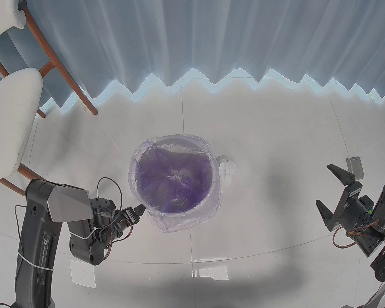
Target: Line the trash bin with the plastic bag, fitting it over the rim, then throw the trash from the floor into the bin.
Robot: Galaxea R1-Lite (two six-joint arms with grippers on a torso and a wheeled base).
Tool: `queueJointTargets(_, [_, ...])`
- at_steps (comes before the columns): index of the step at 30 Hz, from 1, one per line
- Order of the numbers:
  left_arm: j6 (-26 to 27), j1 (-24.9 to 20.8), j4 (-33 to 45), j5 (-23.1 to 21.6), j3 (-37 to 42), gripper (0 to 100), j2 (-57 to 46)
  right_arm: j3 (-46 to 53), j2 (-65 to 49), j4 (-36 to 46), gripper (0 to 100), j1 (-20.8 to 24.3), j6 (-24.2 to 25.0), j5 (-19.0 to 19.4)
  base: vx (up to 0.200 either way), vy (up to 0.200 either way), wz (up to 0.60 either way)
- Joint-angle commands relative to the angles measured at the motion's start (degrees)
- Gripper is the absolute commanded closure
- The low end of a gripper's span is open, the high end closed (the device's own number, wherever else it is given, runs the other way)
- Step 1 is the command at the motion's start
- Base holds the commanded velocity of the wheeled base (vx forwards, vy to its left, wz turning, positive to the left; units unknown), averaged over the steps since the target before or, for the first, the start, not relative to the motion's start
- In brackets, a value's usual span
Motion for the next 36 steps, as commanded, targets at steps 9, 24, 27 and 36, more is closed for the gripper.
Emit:
queueJointTargets(9, [13.13,0.76,0.23,4.45,14.49,0,-20.41,1.01,0.46,-0.32,0,-0.23,0.00,0.00,0.000,0.000,0.00])
queueJointTargets(24, [22.71,0.14,0.23,8.32,18.54,0,-42.38,1.01,3.36,-0.58,0,-0.14,-0.09,0.00,0.000,0.000,0.00])
queueJointTargets(27, [25.88,-1.27,0.23,7.88,18.80,0,-49.59,1.01,3.28,-0.58,0,-0.05,-0.09,0.00,0.000,0.000,0.00])
queueJointTargets(36, [28.43,-3.99,10.42,1.55,19.41,0,-69.89,1.01,4.95,-0.67,0,-0.05,-0.09,0.00,0.000,0.000,0.00])
